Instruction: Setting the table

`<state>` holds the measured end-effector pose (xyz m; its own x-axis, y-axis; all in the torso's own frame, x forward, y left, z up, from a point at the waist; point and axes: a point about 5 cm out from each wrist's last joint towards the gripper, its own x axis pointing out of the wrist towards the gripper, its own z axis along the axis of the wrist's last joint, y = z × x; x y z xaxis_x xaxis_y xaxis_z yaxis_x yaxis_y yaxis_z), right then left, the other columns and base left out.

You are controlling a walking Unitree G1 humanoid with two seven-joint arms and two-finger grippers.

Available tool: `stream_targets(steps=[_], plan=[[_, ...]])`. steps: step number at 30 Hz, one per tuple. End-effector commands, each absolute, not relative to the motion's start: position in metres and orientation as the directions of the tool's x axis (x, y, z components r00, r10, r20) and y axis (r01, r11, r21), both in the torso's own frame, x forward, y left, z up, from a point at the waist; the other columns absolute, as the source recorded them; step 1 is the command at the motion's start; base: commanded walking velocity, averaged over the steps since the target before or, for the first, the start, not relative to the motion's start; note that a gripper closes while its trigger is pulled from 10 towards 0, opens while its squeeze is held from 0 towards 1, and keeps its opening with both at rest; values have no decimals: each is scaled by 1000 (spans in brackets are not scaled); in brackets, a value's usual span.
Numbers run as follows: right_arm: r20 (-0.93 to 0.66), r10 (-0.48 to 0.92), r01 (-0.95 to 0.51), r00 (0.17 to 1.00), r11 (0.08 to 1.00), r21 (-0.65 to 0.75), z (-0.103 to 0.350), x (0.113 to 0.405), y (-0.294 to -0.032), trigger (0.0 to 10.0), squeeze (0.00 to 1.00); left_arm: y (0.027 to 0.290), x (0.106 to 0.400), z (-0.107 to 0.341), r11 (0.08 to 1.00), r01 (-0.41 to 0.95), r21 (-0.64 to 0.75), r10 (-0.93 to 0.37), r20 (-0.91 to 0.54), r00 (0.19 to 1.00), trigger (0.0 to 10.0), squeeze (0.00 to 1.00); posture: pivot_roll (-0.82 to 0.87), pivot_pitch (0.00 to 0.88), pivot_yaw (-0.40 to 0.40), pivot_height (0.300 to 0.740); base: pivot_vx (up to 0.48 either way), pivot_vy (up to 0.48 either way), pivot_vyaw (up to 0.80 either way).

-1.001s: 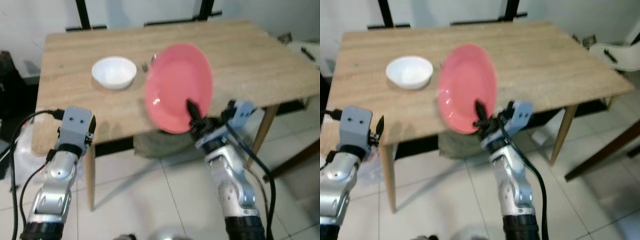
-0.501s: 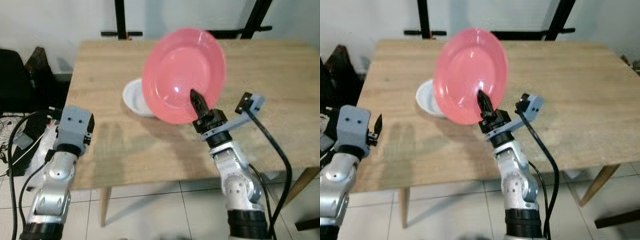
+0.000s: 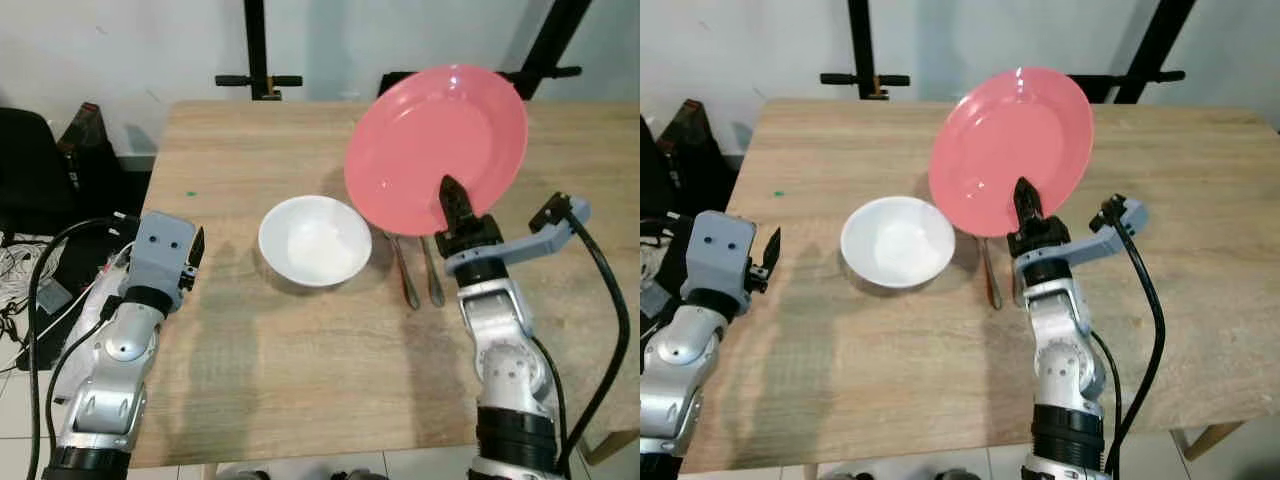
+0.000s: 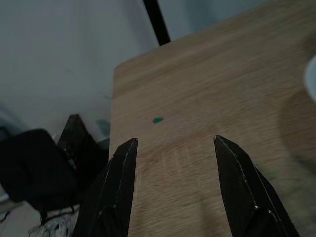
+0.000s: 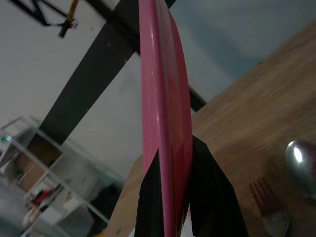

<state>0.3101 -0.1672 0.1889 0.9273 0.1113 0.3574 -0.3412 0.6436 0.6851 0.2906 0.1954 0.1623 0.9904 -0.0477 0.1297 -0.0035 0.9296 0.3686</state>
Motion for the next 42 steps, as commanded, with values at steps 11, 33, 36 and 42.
stream_targets(steps=[11,33,36,42], plan=[[275,400,-482,874,640,598,179,280,-174,10000,0,201,283,183,922,192,337,-238,99,966,10000,0,-48,27,34,740,0,0,0],[-32,783,-368,621,327,870,125,145,-195,10000,0,192,261,214,751,555,359,-591,-12,807,10000,0,-77,62,29,740,0,0,0],[-48,803,-324,594,293,899,118,137,-189,10000,0,193,258,219,702,596,389,-632,-44,773,10000,0,-71,66,31,740,0,0,0],[-81,828,-241,555,253,937,101,137,-175,10000,0,192,255,226,671,617,412,-655,-62,753,10000,0,-61,67,28,740,0,0,0]])
